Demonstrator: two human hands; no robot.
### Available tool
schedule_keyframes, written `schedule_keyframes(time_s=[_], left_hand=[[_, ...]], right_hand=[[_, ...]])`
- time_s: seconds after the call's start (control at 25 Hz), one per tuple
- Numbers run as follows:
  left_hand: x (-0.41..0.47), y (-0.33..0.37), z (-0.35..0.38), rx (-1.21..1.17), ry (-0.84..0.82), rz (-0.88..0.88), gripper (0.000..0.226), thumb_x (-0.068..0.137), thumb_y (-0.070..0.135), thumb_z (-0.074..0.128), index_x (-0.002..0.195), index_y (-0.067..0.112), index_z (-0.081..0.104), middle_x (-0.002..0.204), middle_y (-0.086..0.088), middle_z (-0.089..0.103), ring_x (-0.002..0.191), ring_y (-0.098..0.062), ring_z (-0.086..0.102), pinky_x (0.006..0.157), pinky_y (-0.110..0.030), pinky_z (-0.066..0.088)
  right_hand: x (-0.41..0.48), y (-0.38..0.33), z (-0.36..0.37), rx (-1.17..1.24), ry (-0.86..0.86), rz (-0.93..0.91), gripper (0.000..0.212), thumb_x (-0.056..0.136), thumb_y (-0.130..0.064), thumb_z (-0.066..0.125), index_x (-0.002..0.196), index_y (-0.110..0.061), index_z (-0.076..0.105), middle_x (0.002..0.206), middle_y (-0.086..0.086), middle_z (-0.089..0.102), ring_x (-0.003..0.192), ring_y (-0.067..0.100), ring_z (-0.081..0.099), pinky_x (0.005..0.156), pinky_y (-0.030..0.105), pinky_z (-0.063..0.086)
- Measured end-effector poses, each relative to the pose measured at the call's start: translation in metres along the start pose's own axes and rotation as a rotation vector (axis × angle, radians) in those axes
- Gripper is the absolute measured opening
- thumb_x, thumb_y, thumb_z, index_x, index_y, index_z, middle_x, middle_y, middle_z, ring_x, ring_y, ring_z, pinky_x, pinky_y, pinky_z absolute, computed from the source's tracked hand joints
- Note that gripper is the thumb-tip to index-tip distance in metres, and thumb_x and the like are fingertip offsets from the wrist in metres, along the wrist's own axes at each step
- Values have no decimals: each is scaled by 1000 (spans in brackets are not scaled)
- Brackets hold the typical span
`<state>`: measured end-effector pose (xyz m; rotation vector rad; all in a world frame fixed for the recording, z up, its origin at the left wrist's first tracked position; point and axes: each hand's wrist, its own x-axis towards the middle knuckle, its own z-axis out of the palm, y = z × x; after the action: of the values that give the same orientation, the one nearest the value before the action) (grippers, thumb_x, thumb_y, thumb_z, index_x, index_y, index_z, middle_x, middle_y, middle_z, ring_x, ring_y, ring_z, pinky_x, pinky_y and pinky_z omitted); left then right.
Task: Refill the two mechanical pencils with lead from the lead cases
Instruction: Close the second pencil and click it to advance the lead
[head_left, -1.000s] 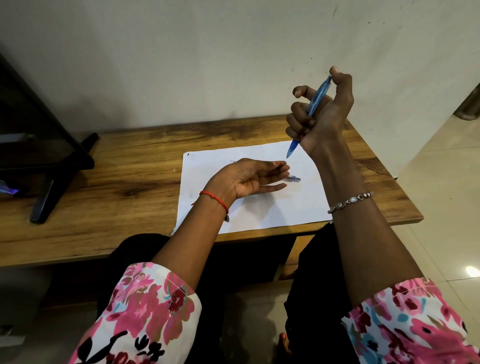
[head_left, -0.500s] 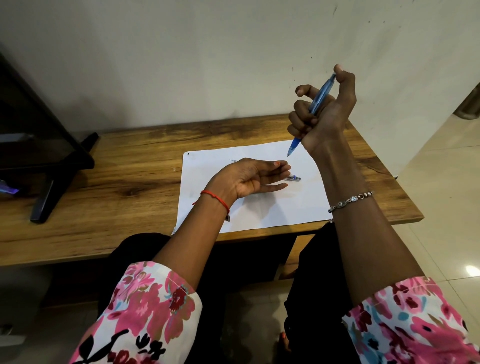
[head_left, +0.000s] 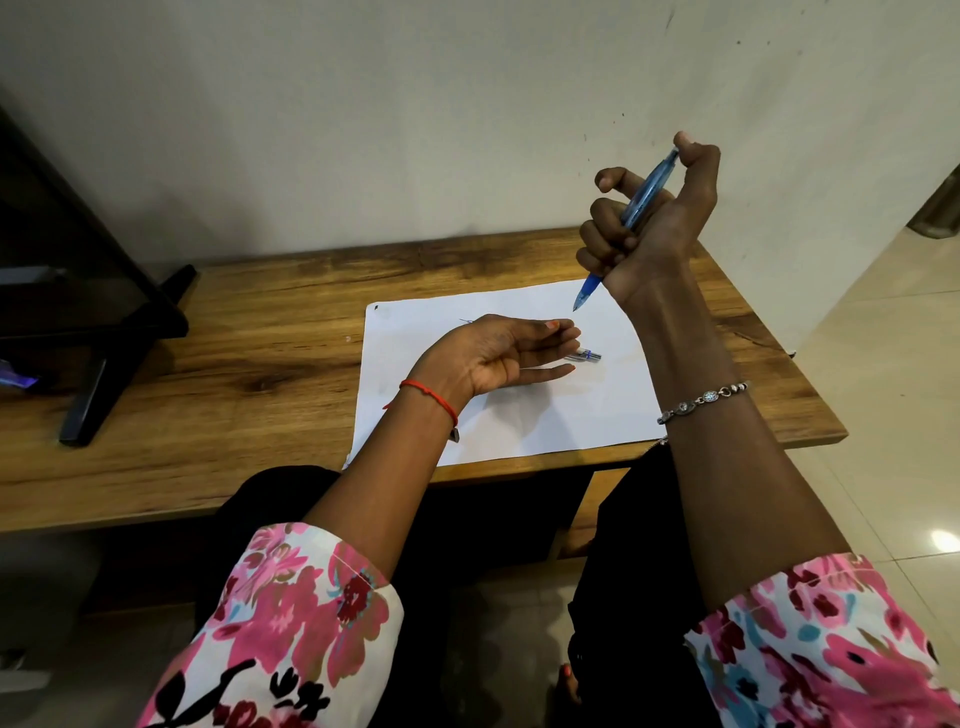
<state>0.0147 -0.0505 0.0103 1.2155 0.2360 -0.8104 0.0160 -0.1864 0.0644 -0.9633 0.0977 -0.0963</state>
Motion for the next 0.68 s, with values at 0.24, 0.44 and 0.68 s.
schedule_keyframes(time_s=[0.24,0.44,0.68], left_hand=[[-2,0,1,1,0,-2,16,91,2,48,88,-1,64,72,-10,72,65,-17,70,70,-35,56],[-3,0,1,0,-4,-1,15,91,3,50,88,-2,64,71,-10,72,64,-17,70,68,-36,58],[-2,0,1,-1,-6,3,15,91,3,50,87,-2,64,70,-10,72,64,-17,71,68,-35,58]], right_hand=[[-1,-1,0,-16,-3,-2,56,90,-54,24,64,-10,47,39,-4,19,41,12,11,44,19,14],[-1,-2,0,-24,-4,1,58,90,-55,24,63,-9,47,39,-5,19,39,12,12,43,19,15],[0,-1,0,-43,-14,11,59,90,-54,23,59,-10,46,40,-4,20,40,11,12,44,19,13]])
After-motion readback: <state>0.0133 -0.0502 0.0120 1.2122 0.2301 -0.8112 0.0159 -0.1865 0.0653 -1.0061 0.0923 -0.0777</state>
